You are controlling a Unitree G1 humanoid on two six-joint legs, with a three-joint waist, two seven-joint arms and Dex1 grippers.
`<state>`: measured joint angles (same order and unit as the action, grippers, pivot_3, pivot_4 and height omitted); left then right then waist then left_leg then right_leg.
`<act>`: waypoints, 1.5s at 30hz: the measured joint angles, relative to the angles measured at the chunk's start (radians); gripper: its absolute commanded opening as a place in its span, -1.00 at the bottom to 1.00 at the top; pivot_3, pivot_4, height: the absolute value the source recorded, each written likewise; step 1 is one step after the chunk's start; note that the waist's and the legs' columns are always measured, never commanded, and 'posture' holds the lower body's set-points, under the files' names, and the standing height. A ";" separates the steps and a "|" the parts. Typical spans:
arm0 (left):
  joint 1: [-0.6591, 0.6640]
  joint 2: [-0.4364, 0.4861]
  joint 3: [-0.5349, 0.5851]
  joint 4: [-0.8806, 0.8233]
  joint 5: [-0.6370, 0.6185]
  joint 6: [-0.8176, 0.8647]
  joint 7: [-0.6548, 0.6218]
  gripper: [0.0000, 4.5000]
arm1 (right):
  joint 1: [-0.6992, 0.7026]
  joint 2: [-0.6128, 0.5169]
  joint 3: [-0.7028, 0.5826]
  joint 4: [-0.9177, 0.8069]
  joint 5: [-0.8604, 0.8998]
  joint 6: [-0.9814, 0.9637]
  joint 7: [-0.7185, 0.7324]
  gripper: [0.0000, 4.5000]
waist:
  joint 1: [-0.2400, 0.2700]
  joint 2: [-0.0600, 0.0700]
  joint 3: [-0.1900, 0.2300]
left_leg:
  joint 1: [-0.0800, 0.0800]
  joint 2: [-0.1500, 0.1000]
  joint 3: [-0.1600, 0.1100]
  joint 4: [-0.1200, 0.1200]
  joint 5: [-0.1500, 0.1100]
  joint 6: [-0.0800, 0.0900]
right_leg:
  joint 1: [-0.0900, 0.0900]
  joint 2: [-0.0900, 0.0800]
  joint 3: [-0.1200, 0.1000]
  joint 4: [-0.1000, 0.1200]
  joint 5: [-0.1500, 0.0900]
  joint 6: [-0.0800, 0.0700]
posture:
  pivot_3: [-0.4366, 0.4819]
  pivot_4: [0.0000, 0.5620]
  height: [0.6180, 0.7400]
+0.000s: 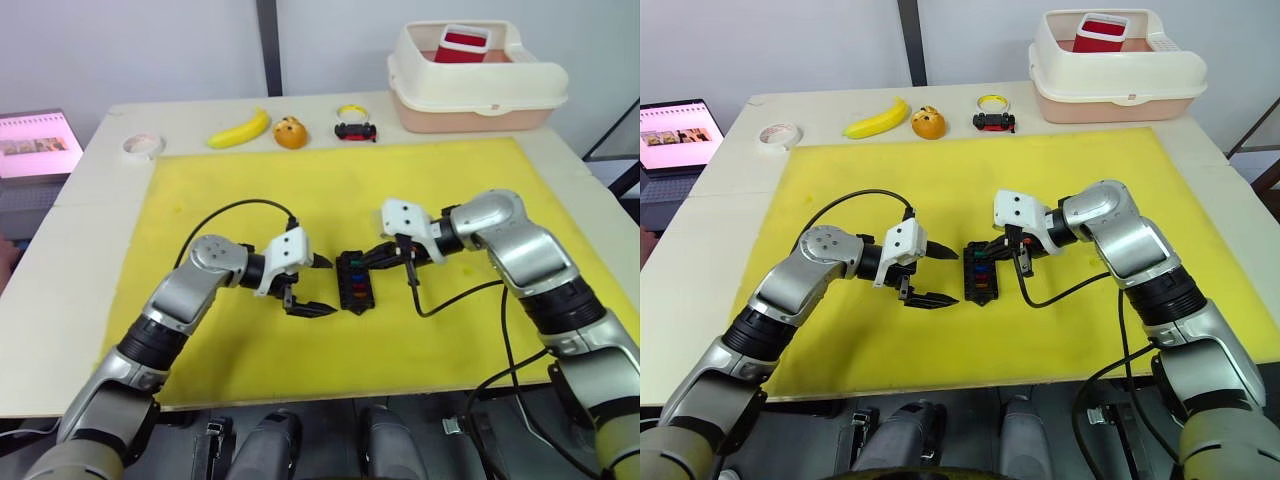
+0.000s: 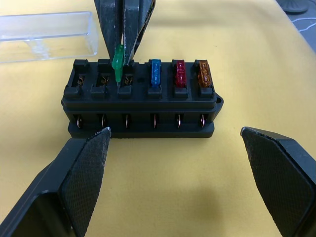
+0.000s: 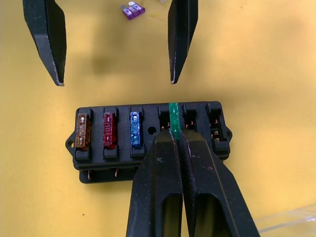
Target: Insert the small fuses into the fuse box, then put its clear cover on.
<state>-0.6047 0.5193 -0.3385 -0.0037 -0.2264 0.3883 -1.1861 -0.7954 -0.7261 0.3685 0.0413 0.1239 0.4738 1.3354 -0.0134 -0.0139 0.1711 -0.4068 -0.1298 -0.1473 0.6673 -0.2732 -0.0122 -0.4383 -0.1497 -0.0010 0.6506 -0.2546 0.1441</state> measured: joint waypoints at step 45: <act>0.000 -0.005 0.000 -0.010 0.001 0.023 0.049 0.98 | -0.048 0.003 0.024 0.026 -0.042 -0.001 0.049 -1.00 | 0.000 0.000 0.000 | 0.000 0.000 0.000 0.000 0.000 0.000 | 0.000 0.000 0.000 0.000 0.000 0.000 | -0.05 -0.47 1.00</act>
<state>-0.6045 0.5142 -0.3388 -0.0137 -0.2255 0.4116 -1.1374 -0.8436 -0.7229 0.3921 0.0672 0.0819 0.4730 1.3844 -0.0134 -0.0139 0.1711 -0.4068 -0.1298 -0.1474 0.6673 -0.2732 -0.0122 -0.4383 -0.1497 -0.0010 0.6506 -0.2545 0.1441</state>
